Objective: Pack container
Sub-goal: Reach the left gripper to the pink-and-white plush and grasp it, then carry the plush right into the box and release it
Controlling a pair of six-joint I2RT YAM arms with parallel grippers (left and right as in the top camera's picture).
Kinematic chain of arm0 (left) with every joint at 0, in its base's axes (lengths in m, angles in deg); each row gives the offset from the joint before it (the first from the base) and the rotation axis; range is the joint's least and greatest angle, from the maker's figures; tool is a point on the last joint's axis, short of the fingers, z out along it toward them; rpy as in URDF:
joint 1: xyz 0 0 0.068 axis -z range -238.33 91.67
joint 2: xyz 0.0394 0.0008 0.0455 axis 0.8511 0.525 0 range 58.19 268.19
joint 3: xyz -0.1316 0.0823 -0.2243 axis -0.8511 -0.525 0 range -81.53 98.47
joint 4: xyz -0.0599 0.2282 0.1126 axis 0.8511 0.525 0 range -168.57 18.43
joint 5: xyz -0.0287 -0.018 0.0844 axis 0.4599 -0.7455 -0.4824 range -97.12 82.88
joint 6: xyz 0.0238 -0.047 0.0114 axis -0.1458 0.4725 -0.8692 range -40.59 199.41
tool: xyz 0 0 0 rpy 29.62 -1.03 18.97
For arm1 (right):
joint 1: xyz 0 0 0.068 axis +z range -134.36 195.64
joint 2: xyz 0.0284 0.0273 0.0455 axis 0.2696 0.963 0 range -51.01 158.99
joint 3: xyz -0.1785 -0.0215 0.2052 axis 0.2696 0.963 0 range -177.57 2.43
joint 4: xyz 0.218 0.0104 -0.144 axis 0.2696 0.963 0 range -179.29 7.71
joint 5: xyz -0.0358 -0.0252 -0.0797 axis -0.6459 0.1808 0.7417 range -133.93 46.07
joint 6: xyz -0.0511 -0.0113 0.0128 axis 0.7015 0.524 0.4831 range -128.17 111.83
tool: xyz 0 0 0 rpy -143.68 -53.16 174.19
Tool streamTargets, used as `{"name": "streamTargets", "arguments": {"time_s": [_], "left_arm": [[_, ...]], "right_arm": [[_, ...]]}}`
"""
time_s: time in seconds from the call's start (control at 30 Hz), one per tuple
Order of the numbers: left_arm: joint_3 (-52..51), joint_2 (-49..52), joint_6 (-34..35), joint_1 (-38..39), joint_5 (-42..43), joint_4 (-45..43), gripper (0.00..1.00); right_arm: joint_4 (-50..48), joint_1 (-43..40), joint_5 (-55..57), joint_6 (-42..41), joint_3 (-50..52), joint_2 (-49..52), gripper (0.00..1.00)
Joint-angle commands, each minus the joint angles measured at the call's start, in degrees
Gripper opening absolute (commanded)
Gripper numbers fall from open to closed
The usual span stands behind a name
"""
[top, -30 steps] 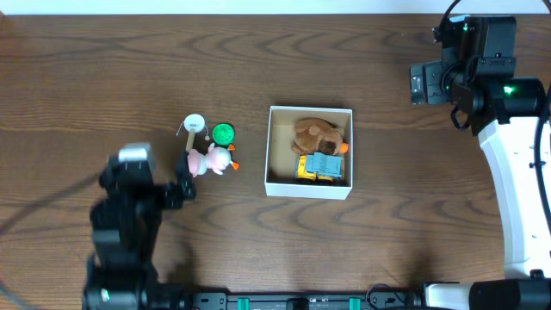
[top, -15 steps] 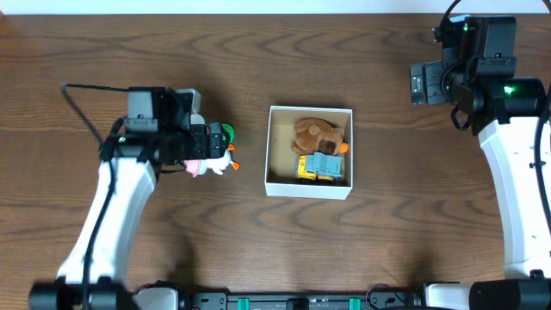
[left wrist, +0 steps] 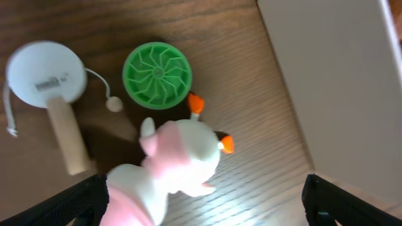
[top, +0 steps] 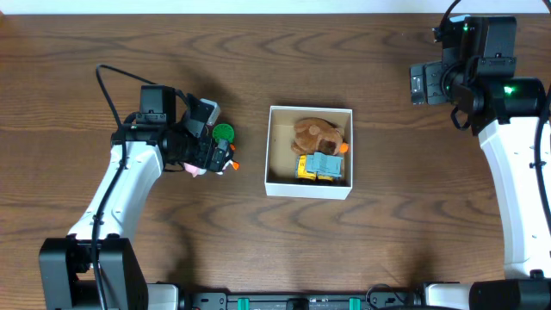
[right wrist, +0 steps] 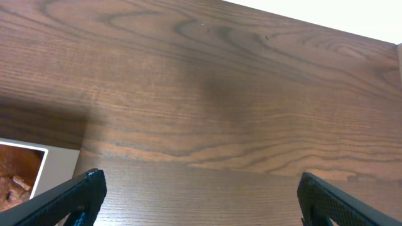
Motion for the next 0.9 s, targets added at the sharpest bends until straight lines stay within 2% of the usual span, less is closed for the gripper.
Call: {"name": "streamTargets", "arguments": {"time_s": [0.0, 0.07, 0.2, 0.33, 0.6, 0.63, 0.67, 0.7, 0.77, 0.8, 0.87], "left_arm": [[0.74, 1.09, -11.45, -0.15, -3.85, -0.02, 0.95], [0.74, 2.12, -14.47, -0.15, -3.87, -0.2, 0.91], [0.74, 4.81, -15.23, -0.15, -4.85, -0.79, 0.9], [0.74, 8.37, -15.39, -0.15, -7.67, -0.9, 0.66], [0.74, 13.94, -15.39, -0.15, -7.93, -0.9, 0.65], [0.74, 14.05, -15.37, -0.15, -7.93, -0.87, 0.62], [0.74, 14.05, -15.37, -0.15, -7.91, -0.87, 0.56], [0.74, 13.92, -15.34, -0.13, -7.91, -0.87, 0.43], [0.74, 13.57, -15.12, -0.13, -7.91, -0.76, 0.1], [0.74, 13.33, -14.6, -0.13, -7.91, -0.63, 0.06], [0.76, 12.44, -12.55, -0.13, -7.87, -0.22, 0.06]], "right_arm": [[-0.09, -0.17, 0.15, -0.61, -0.28, -0.37, 0.99], [-0.09, -0.17, 0.15, -0.61, -0.28, -0.37, 0.99], [-0.09, -0.17, 0.15, -0.61, -0.28, -0.37, 0.99], [-0.09, -0.17, 0.15, -0.61, -0.28, -0.37, 0.99], [-0.09, -0.17, 0.15, -0.61, -0.28, -0.37, 0.99], [-0.09, -0.17, 0.15, -0.61, -0.28, -0.37, 0.99], [-0.09, -0.17, 0.15, -0.61, -0.28, -0.37, 0.99], [-0.09, -0.17, 0.15, -0.61, -0.28, -0.37, 0.99], [-0.09, -0.17, 0.15, -0.61, -0.28, -0.37, 0.99], [-0.09, -0.17, 0.15, -0.61, -0.28, -0.37, 0.99], [-0.09, -0.17, 0.15, -0.61, -0.28, -0.37, 0.99]]}}
